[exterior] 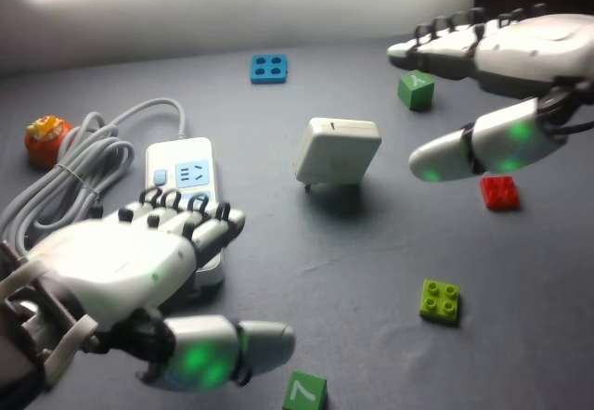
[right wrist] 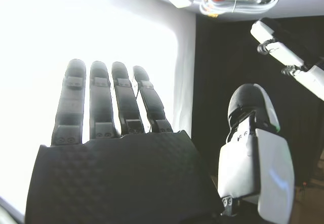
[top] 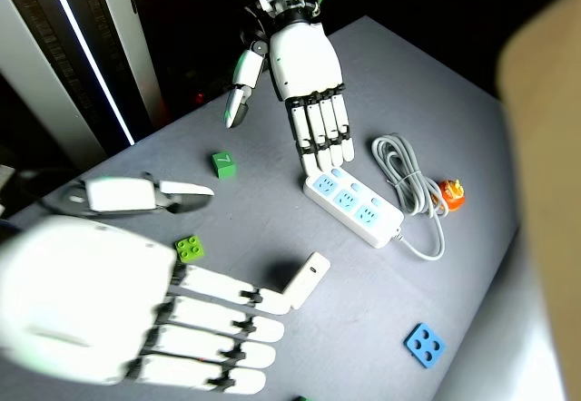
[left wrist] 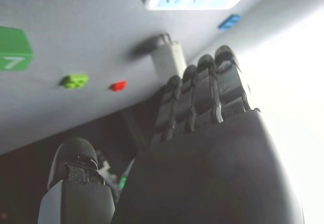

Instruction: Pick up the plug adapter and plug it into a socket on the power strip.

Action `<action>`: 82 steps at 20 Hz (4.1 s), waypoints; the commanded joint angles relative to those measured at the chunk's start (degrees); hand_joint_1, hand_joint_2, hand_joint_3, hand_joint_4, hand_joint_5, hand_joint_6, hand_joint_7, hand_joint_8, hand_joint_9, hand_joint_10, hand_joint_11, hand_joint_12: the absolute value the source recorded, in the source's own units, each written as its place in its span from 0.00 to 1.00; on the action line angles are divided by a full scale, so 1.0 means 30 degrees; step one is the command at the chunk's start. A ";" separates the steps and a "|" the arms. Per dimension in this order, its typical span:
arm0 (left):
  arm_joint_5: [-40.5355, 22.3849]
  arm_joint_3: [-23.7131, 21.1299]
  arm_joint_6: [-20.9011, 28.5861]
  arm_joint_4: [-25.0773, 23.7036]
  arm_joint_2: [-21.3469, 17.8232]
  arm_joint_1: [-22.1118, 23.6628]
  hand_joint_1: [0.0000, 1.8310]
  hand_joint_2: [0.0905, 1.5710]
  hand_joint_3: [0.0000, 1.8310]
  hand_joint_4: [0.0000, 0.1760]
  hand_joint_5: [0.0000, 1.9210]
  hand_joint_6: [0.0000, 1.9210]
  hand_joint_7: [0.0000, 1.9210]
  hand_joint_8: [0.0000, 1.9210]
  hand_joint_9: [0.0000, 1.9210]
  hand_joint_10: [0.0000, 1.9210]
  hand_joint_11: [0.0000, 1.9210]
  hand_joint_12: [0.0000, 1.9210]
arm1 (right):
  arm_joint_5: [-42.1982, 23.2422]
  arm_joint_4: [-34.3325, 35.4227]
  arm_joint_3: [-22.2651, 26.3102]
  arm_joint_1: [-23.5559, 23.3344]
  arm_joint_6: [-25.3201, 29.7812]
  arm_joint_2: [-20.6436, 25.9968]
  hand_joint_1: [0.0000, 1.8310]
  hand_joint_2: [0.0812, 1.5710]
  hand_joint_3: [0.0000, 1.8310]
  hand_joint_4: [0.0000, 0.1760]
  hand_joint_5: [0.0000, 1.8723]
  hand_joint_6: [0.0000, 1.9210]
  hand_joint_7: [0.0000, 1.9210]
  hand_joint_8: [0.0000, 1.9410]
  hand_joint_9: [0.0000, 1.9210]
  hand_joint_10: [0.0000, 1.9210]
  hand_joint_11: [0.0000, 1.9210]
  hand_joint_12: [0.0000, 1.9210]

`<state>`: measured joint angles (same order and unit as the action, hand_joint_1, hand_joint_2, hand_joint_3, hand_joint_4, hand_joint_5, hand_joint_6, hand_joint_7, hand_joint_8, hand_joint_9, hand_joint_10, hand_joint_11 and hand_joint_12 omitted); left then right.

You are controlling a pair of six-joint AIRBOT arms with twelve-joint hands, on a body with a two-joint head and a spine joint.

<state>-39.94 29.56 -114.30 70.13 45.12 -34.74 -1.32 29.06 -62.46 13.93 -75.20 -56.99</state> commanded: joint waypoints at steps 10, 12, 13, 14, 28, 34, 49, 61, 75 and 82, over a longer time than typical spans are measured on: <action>-0.1023 0.1204 0.0029 -0.0062 0.1185 -0.0629 0.00 0.71 0.01 0.00 0.00 0.00 0.00 0.00 0.00 0.00 0.00 0.00 | -0.0308 0.0117 -0.4500 -0.0156 0.3401 -0.4376 0.58 0.57 0.00 0.00 0.00 0.00 0.00 0.00 0.00 0.00 0.00 0.00; -0.1023 0.1552 0.0056 0.0056 0.1596 -0.0704 0.00 0.72 0.01 0.00 0.00 0.00 0.00 0.00 0.00 0.00 0.00 0.00 | -0.0195 0.0119 -0.5108 -0.0166 0.3957 -0.5012 0.59 0.57 0.00 0.00 0.00 0.00 0.00 0.00 0.00 0.00 0.00 0.00; -0.1025 0.1703 0.0090 0.0073 0.1752 -0.0744 0.00 0.72 0.01 0.00 0.00 0.00 0.00 0.00 0.00 0.00 0.00 0.00 | -0.0084 0.0119 -0.5337 -0.0206 0.3999 -0.5285 0.59 0.57 0.00 0.00 0.00 0.00 0.00 0.00 0.00 0.00 0.00 0.00; -0.1025 0.1787 0.0100 0.0110 0.1846 -0.0776 0.00 0.72 0.01 0.00 0.00 0.00 0.00 0.00 0.00 0.00 0.00 0.00 | -0.0104 0.0121 -0.5472 -0.0210 0.4044 -0.5493 0.59 0.57 0.00 0.00 0.00 0.00 0.00 0.00 0.00 0.00 0.01 0.00; -0.1193 0.2301 0.0008 0.0894 0.1962 -0.1149 0.00 0.74 0.01 0.00 0.00 0.00 0.00 0.00 0.00 0.00 0.00 0.00 | 0.0196 0.0113 -0.8547 0.0415 0.6755 -0.8077 0.50 0.71 0.01 0.00 0.08 0.00 0.09 0.00 0.07 0.00 0.00 0.20; -0.1311 0.2499 0.0352 0.0896 0.2205 -0.1349 0.01 0.77 0.01 0.00 0.00 0.00 0.00 0.00 0.00 0.00 0.00 0.00 | -0.0054 0.0111 -0.8549 0.0273 0.5945 -0.8598 0.50 0.74 0.00 0.00 0.13 0.00 0.13 0.00 0.11 0.00 0.00 0.32; -0.1189 0.2379 0.0463 0.1290 0.2375 -0.1422 0.00 0.80 0.01 0.00 0.00 0.00 0.00 0.00 0.00 0.00 0.00 0.00 | -0.0621 0.0107 -0.8624 0.0831 0.4705 -0.9057 0.57 0.68 0.00 0.00 0.19 0.00 0.18 0.00 0.16 0.00 0.00 0.46; -0.1210 0.2377 0.0814 0.1290 0.2373 -0.1397 0.00 0.80 0.00 0.00 0.01 0.00 0.00 0.00 0.00 0.00 0.00 0.00 | -0.0965 0.0107 -0.8786 0.0802 0.4711 -0.9198 0.59 0.71 0.01 0.00 0.32 0.01 0.36 0.02 0.34 0.03 0.07 0.61; -0.1231 0.2339 0.0831 0.1292 0.2373 -0.1395 0.00 0.80 0.00 0.00 0.00 0.00 0.00 0.00 0.00 0.00 0.00 0.00 | -0.1112 0.0106 -0.9135 0.0531 0.4608 -0.9414 0.65 0.73 0.00 0.16 0.46 0.62 0.47 0.57 0.57 0.08 0.33 0.62; -0.1229 0.2320 0.0913 0.1292 0.2373 -0.1386 0.00 0.80 0.00 0.00 0.01 0.00 0.01 0.00 0.01 0.00 0.00 0.00 | -0.1100 0.0117 -0.7634 -0.1130 0.3418 -0.8342 0.65 0.73 0.00 0.17 0.46 0.61 0.47 0.57 0.55 0.08 0.32 0.62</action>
<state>-41.80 36.64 -111.79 75.20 52.12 -38.85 1.76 28.91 -85.19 11.18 -65.58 -82.13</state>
